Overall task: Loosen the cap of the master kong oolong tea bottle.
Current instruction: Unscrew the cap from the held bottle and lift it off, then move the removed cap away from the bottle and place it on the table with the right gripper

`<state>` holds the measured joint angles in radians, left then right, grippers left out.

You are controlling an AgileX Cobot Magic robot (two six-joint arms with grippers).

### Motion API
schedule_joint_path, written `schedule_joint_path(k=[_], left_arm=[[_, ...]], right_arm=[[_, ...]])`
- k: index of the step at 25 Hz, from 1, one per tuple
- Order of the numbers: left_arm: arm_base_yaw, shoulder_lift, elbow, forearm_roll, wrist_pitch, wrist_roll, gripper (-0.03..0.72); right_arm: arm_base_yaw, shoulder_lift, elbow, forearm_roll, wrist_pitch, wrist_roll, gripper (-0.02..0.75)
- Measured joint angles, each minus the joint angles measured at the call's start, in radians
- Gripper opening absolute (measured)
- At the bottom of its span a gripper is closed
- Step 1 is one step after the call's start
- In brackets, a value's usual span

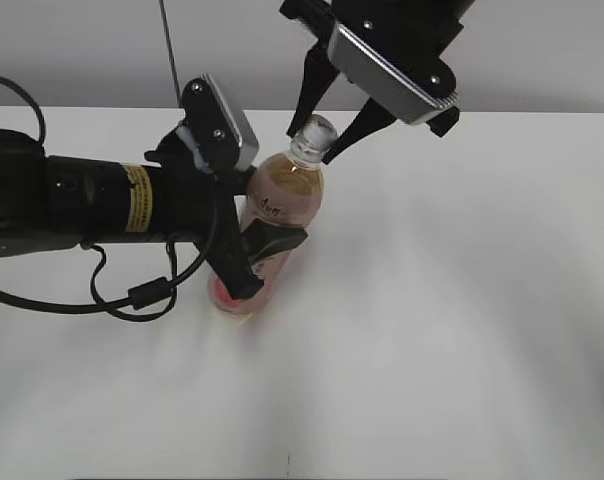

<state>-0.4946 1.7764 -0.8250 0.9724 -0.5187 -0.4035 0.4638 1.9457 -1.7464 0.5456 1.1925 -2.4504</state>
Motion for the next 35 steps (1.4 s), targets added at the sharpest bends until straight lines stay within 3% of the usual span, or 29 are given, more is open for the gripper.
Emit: schedule_joint_path(k=[4, 10, 19, 26, 35], left_arm=[[0.004, 0.0, 0.0, -0.023, 0.0, -0.01, 0.432], [0.005, -0.002, 0.0, -0.033, -0.008, -0.012, 0.432], [0.0, -0.004, 0.0, 0.001, -0.013, 0.0, 0.432], [0.0, -0.003, 0.0, -0.021, -0.059, 0.002, 0.432], [0.0, 0.038, 0.0, -0.137, -0.426, 0.004, 0.432]], right_arm=[[0.0, 0.0, 0.0, -0.002, -0.046, -0.155, 0.278], [0.001, -0.015, 0.002, -0.007, -0.059, -0.175, 0.275], [0.001, -0.067, 0.004, -0.019, -0.104, 0.073, 0.272], [-0.028, -0.106, 0.003, -0.164, -0.111, 0.665, 0.272], [-0.144, -0.106, 0.011, -0.243, -0.135, 1.415, 0.272]])
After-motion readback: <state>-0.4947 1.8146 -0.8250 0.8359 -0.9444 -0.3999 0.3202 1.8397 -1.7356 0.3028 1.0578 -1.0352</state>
